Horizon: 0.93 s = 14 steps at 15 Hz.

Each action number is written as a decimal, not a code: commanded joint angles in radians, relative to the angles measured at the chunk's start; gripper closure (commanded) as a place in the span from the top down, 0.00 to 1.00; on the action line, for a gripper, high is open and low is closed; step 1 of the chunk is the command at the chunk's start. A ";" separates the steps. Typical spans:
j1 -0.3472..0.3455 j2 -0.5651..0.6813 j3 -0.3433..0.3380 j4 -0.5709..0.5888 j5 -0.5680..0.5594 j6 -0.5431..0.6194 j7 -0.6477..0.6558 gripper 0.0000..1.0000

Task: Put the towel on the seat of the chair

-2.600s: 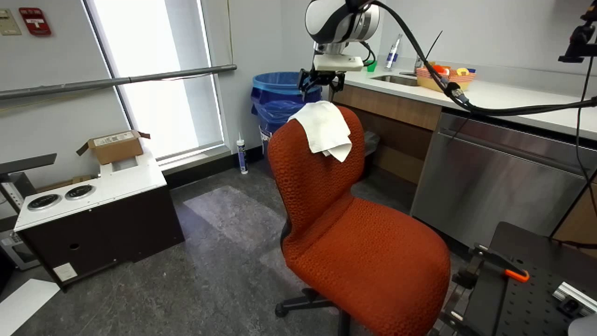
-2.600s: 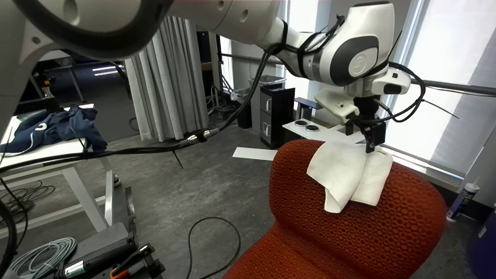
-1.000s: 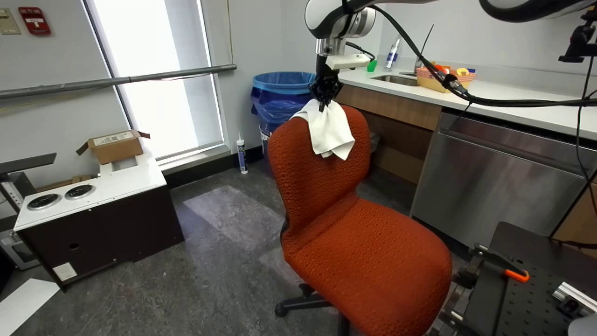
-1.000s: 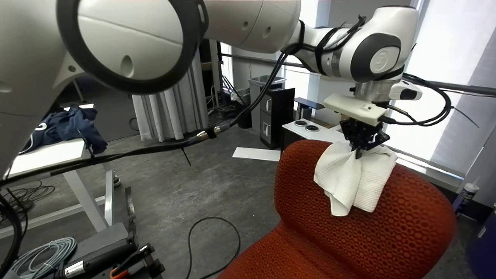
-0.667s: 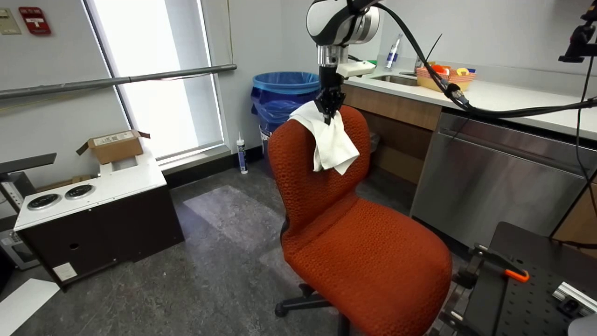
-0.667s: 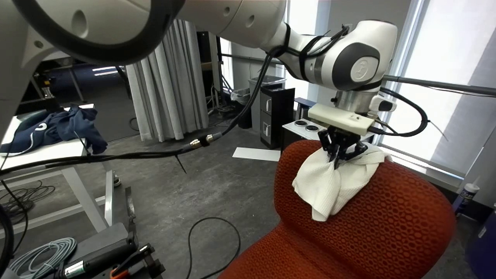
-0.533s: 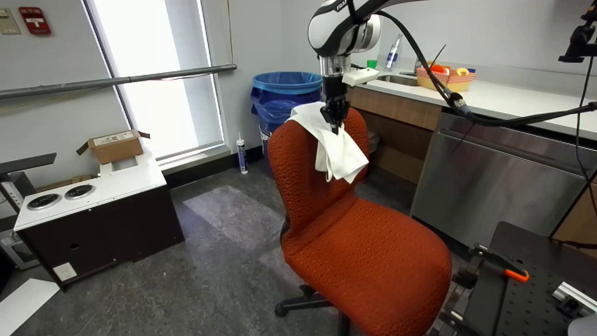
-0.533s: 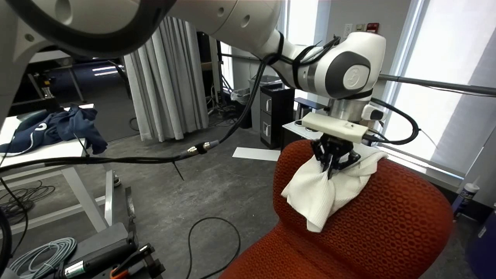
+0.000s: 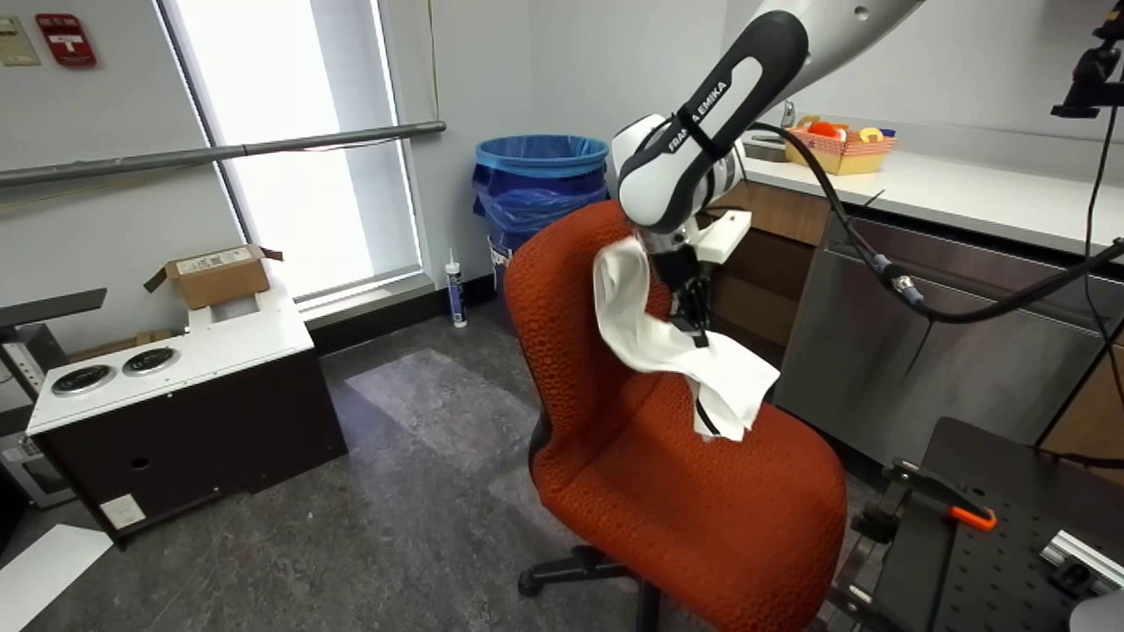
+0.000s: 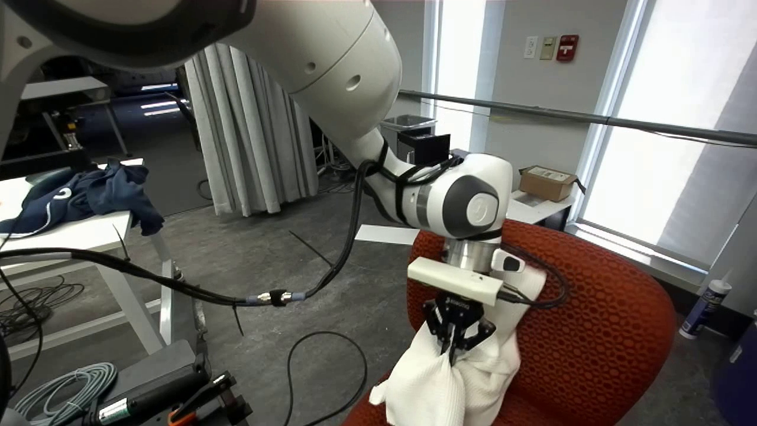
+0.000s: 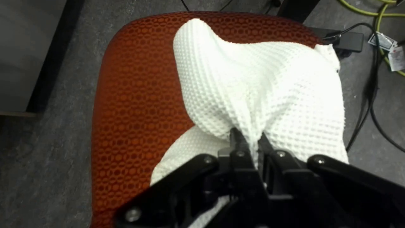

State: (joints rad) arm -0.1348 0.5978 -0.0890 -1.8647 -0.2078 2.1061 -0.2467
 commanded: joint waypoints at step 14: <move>0.008 -0.101 0.019 -0.155 0.026 0.132 0.034 0.00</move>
State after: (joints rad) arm -0.1262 0.4926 -0.0689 -2.0230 -0.1888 2.2376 -0.2091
